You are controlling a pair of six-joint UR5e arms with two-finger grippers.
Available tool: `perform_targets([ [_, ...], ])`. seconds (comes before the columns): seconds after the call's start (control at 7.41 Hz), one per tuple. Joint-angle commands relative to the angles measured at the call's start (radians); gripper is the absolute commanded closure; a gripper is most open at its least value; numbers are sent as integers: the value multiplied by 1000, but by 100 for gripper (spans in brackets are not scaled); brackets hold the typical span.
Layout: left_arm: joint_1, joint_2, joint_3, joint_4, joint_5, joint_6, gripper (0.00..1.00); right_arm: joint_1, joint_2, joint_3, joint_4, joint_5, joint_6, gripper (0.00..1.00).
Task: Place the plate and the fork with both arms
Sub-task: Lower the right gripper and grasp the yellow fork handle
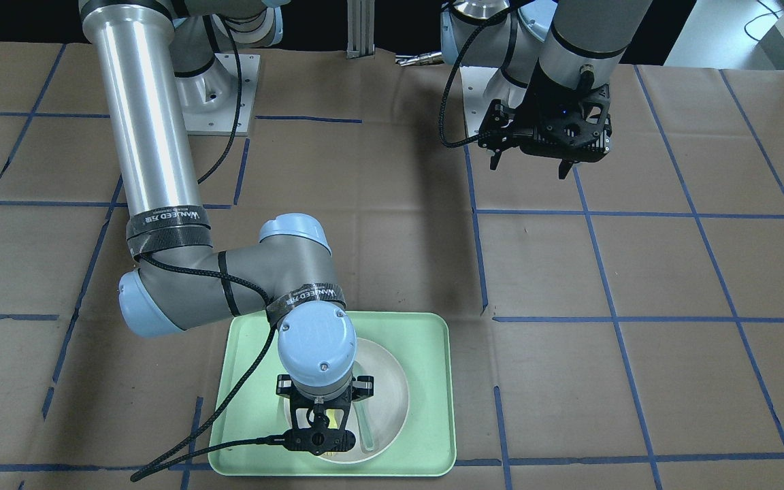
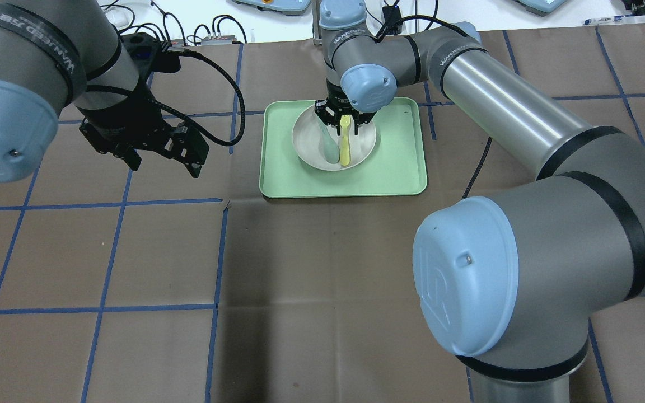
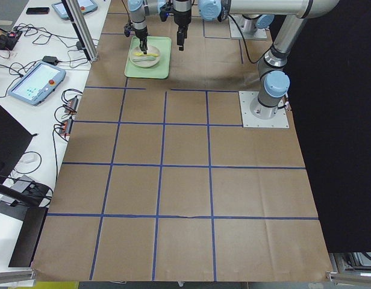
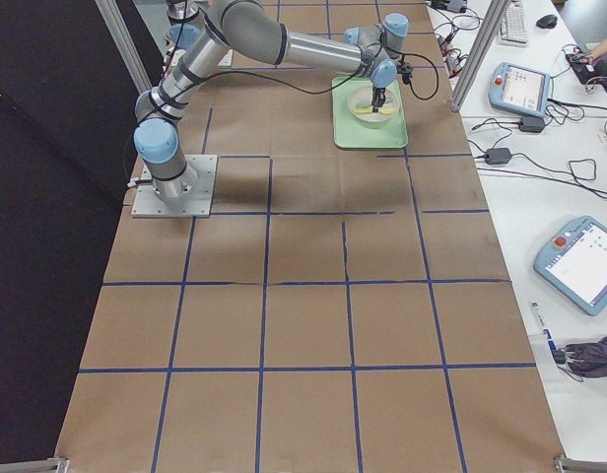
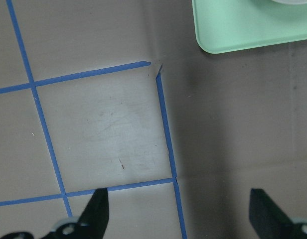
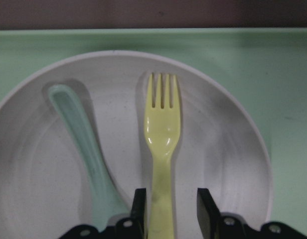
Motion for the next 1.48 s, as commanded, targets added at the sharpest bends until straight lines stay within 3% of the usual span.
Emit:
perform_targets([
  [0.0,18,4,-11,-7,-4,-4,0,1,9,0,-1,1,-1,55],
  [0.54,20,26,-52,10,-7,-6,0,10,24,2,-1,-2,1,55],
  [0.67,20,24,-52,10,-7,-6,0,10,26,2,-1,-2,1,60],
  [1.08,20,26,-52,10,-7,-6,0,9,26,-3,-1,-2,1,86],
  [1.35,20,26,-54,10,-7,-6,0,7,18,-10,-1,-2,-1,91],
])
